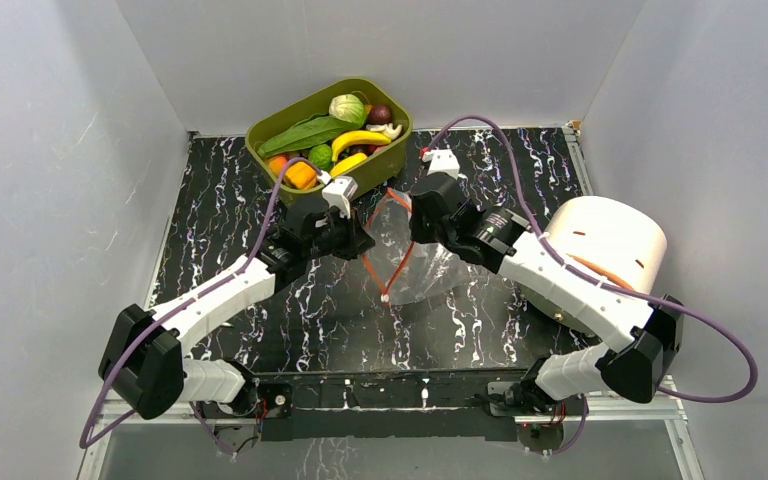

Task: Place the food in the zip-top bag and seal the zipper
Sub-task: Open the zipper of the food storage bag at the center of the board.

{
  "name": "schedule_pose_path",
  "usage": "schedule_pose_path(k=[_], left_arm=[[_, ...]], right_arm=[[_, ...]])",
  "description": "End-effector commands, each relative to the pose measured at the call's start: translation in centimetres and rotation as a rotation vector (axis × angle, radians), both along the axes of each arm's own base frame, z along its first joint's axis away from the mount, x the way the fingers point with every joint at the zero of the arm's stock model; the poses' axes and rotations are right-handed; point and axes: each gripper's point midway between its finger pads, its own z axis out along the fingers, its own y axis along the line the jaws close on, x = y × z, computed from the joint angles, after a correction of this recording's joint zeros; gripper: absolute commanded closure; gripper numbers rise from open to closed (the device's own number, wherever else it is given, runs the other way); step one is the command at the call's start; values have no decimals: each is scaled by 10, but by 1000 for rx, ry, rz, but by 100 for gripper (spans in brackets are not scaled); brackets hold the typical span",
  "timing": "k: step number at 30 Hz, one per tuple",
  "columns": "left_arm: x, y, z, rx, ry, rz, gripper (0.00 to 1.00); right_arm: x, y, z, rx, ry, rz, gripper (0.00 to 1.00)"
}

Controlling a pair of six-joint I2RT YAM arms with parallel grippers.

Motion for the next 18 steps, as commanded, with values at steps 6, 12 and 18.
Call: schedule_pose_path(k=[6,12,18], left_arm=[[6,-8,48,-226,45,137,100],[7,-11,53,-296,92,172,100],[7,-7,62,-327,88,208,100]], right_arm=[[-10,20,-2,161,75,-45,65],[-14,29,-11,170,85,-59,63],[0,11,-10,66,20,-114,73]])
